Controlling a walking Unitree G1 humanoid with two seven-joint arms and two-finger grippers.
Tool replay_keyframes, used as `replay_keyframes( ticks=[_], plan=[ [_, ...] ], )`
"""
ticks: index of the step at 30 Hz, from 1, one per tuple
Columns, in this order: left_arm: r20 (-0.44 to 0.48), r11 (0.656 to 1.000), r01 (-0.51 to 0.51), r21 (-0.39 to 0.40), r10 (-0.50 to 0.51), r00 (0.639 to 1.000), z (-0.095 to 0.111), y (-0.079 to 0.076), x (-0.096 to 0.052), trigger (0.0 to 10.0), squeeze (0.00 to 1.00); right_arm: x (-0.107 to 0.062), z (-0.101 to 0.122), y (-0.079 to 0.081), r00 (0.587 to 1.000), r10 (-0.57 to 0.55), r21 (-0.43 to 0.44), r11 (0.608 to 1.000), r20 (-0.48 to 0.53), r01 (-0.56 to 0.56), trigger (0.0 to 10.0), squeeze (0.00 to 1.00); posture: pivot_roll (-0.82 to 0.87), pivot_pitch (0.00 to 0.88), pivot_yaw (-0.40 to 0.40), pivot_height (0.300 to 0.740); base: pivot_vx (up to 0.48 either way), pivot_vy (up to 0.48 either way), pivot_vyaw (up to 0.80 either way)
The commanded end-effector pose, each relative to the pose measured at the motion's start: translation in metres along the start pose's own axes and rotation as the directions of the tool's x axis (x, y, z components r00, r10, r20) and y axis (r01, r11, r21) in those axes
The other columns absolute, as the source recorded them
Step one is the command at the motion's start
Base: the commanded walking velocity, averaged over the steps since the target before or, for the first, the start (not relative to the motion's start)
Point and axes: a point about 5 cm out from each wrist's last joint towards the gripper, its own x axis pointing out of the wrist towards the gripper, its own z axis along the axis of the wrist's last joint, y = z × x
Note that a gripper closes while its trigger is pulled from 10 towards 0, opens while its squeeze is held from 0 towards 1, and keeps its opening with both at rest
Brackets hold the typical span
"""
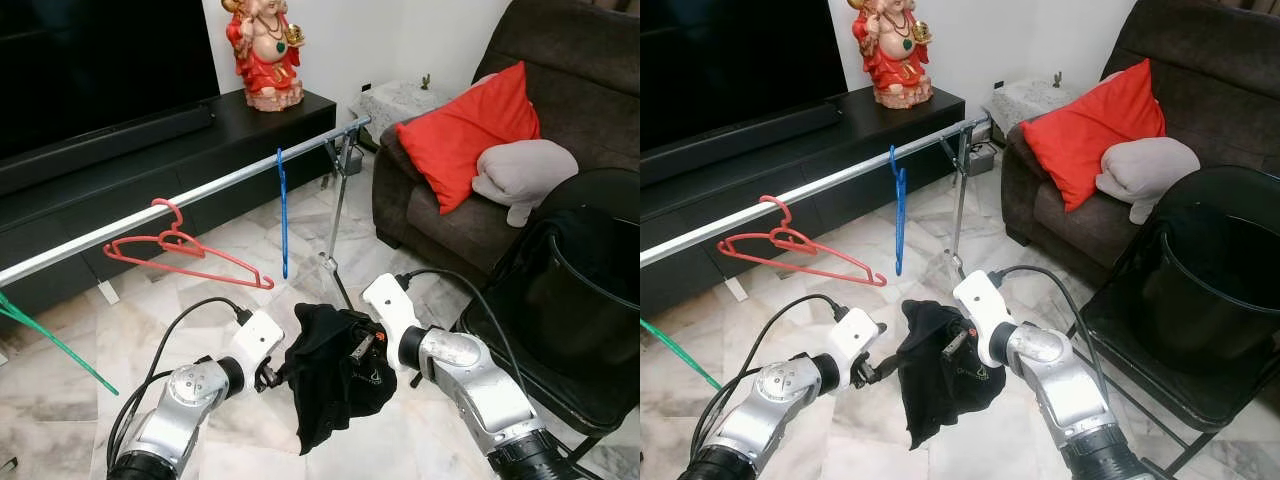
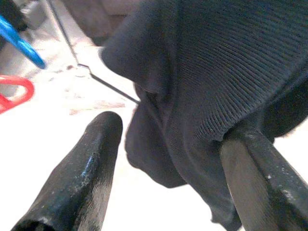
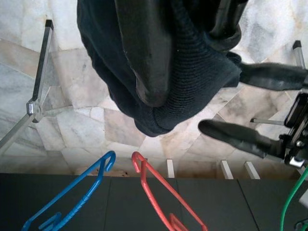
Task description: Hang hanger
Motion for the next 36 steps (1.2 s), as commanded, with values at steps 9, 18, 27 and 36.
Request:
replay_keyframes(
  ticks=[9, 18, 27, 36],
  plan=[
    [0.039, 0.996, -0.087, 0.018, 0.086, 0.996, 0.010, 0.013, 0.000, 10.0, 0.00, -0.002, 0.003, 0.002, 1.000, 0.012, -0.037, 0.999, 0.005, -0.012, 10.0, 0.00, 0.03, 0.087, 0.038, 0.740, 0.000, 0.000, 0.00],
    [-0.019, 0.996, 0.015, 0.084, -0.014, 1.000, 0.003, 0.005, -0.004, 10.0, 0.00, -0.005, 0.001, -0.002, 1.000, -0.005, -0.038, 0.999, -0.004, 0.004, 10.0, 0.00, 0.04, 0.091, 0.036, 0.740, 0.000, 0.000, 0.00],
    [-0.012, 0.997, -0.004, 0.077, 0.005, 1.000, 0.002, 0.001, 0.000, 10.0, 0.00, -0.005, 0.001, -0.001, 1.000, -0.005, -0.034, 0.999, -0.005, 0.005, 10.0, 0.00, 0.04, 0.092, 0.036, 0.740, 0.000, 0.000, 0.00],
    [-0.038, 0.986, -0.108, 0.124, 0.113, 0.993, 0.001, 0.016, -0.001, 10.0, 0.00, -0.006, 0.000, -0.002, 1.000, -0.008, -0.037, 0.999, -0.010, 0.007, 10.0, 0.00, 0.03, 0.097, 0.035, 0.740, 0.000, 0.000, 0.00]
  ],
)
